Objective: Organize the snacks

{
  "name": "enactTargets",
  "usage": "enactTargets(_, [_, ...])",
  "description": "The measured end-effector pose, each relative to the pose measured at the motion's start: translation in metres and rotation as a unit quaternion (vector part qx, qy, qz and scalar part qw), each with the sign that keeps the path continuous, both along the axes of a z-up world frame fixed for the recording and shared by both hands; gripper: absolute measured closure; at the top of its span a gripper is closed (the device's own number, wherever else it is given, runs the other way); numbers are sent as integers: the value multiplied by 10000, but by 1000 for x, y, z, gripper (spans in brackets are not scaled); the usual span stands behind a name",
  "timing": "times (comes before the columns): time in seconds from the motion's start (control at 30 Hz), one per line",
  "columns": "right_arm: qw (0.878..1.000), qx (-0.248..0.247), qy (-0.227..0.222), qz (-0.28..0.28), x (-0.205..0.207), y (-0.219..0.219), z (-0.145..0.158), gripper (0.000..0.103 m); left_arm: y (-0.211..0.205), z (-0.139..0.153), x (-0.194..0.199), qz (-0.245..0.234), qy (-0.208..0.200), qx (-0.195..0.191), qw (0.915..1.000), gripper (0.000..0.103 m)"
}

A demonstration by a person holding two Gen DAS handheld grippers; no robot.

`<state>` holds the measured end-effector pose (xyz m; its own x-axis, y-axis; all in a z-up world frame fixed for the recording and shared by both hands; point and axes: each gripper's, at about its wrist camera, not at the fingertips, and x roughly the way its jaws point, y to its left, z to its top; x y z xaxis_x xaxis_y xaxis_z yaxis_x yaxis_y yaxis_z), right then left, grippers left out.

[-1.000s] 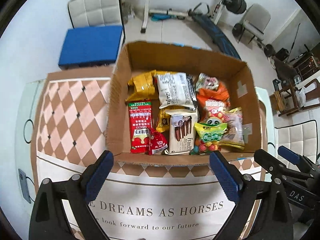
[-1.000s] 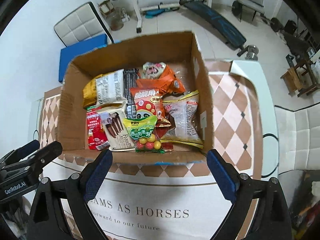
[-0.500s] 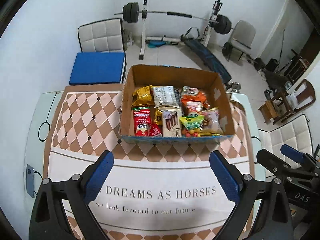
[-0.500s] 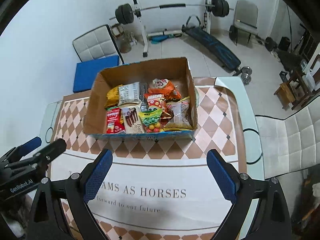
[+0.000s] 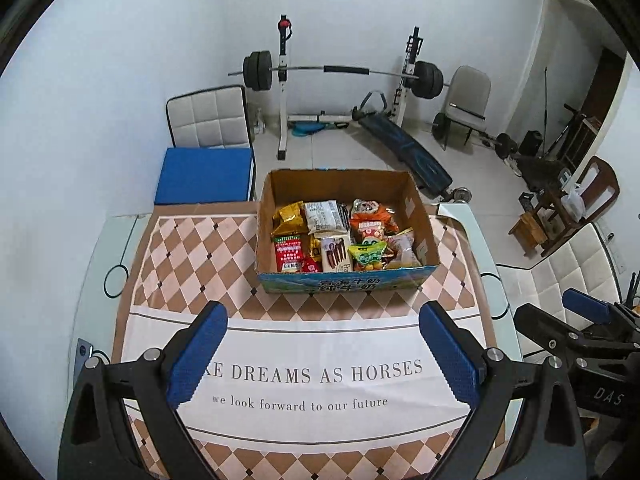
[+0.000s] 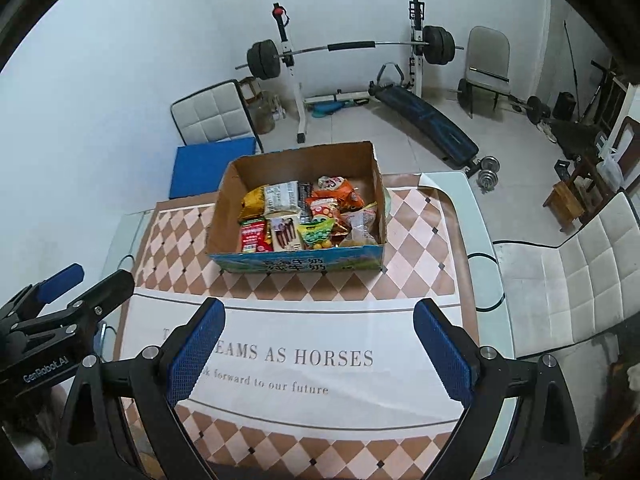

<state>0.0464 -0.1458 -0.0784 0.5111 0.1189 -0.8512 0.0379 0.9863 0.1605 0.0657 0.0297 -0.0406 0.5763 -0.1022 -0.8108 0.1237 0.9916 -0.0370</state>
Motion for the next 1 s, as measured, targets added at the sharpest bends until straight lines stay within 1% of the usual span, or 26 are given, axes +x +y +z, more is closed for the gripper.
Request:
enactTargets(0.17, [9998, -48, -178, 21, -17, -1, 21, 6, 0, 12, -11, 29, -145, 19, 9999, 5])
enactTargets(0.2, [9997, -84, -225, 23, -19, -1, 25, 4, 0, 13, -12, 28, -161, 21, 9999, 5])
enactTargets(0.27, [9993, -186, -328, 31, -25, 1, 32, 2, 1, 17, -16, 50, -192, 2, 9998, 1])
enactTargets(0.47, [9981, -330, -499, 114, -33, 5, 44, 2, 0, 25, -25, 51, -310, -135, 9994, 0])
enactTargets(0.6, [9981, -366, -491, 92, -29, 4, 41, 2, -3, 24, -23, 40, -317, -131, 9994, 0])
enactTargets(0.73, [9978, -450, -491, -6, -19, 2, 31, 1, -4, 20, -19, 160, -337, -41, 9993, 0])
enactTargets(0.83, [9971, -554, -505, -114, -11, -1, 23, 1, -3, 11, -11, 265, -322, 13, 9991, 0])
enactTargets(1.0, [9970, -563, -424, -312, 8, -13, 7, 1, -3, -5, 5, 423, -383, 205, 9982, 0])
